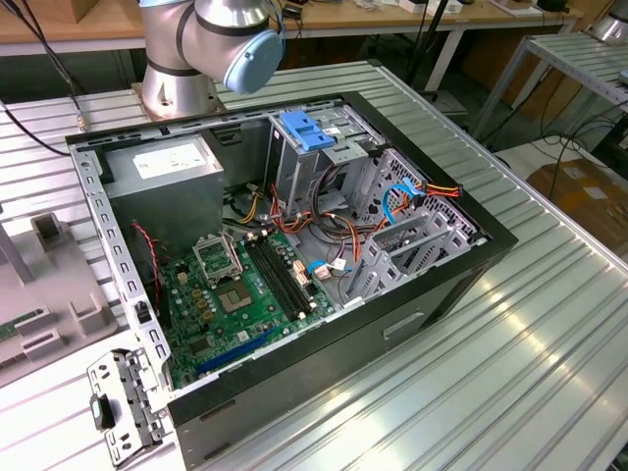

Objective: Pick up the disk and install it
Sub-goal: 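Pick up the disk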

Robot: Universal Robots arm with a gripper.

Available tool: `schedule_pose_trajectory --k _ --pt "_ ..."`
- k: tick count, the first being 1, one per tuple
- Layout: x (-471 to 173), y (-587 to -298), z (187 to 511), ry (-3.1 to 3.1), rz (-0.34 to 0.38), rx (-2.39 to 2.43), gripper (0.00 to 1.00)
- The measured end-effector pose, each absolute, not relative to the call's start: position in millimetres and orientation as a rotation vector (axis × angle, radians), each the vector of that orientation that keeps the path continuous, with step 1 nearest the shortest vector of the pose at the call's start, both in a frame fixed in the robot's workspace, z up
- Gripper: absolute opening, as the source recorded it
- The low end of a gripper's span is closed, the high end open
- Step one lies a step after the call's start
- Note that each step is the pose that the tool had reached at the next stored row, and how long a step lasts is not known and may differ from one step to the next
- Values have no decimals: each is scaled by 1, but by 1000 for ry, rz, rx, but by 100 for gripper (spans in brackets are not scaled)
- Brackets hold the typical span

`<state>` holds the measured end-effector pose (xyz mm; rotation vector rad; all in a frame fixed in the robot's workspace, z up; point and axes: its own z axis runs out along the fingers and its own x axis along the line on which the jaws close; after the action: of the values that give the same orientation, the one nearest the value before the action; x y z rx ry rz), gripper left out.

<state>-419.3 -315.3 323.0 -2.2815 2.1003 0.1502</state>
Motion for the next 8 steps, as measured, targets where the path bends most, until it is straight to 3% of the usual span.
schedule_pose_trajectory --k 8 --pt "-419 -315 329 2099 153 -2280 37"
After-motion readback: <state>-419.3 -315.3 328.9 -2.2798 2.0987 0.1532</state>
